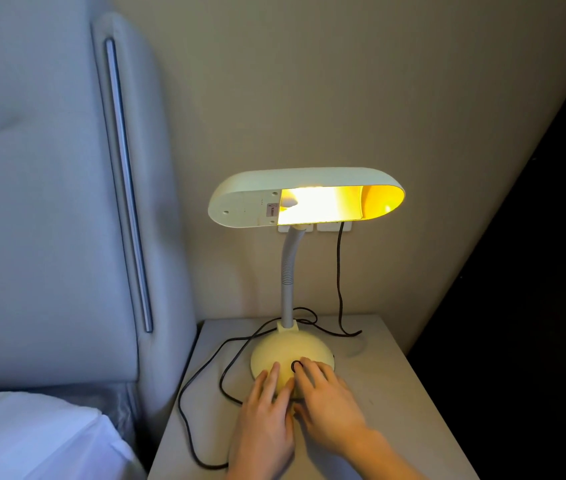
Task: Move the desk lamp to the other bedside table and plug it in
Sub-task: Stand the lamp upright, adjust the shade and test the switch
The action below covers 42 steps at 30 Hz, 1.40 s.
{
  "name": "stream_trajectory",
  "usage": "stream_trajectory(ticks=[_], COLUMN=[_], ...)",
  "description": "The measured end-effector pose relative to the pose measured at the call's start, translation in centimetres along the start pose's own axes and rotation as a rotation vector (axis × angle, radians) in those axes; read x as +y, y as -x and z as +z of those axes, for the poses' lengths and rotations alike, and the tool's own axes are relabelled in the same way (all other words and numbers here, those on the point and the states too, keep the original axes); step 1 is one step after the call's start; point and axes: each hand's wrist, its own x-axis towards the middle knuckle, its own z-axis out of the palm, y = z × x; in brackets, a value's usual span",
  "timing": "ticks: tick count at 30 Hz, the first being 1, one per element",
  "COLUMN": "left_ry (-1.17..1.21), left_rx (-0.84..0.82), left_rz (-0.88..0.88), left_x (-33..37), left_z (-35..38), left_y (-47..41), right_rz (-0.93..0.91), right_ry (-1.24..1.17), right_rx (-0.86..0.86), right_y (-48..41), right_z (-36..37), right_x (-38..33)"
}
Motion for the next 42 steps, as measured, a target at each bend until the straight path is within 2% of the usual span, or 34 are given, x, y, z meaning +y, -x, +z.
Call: stream_trajectory(ticks=[3,12,21,27,32,38,42], left_ry=[-0.003,-0.045,-0.037,0.001,-0.012,0.009,-0.024], left_rx=[0.007,0.011,0.055,0.043,0.060,0.030,0.019], left_rz=[0.005,0.026,0.016,0.018,0.032,0.027,0.017], left_x=[0.1,-0.3,-0.1,-0.4,-0.5,-0.5,-0.1], left_z=[0.0,0.1,0.0,0.1,0.4,0.7,0.3], left_y=[0.0,0.1,0.2,0.1,0.1,0.0,0.0], right_rz=[0.015,0.080,0.026,-0.020,0.005,0.013,-0.002], right_ry=[-0.024,0.017,-0.003,-0.023,-0.061,-0.032,-0.018], right_rx=[-0.070,0.021,-0.037,0.028,-0.073,-0.040,-0.087], right_y=[-0.1,-0.4,0.4,1.0,1.0,0.8,1.1], right_z=[-0.9,0.0,-1.0,-0.5,-1.7,-0.3,-1.0], right_x=[-0.3,-0.6,0.0,0.5,-0.2,-0.1,-0.2])
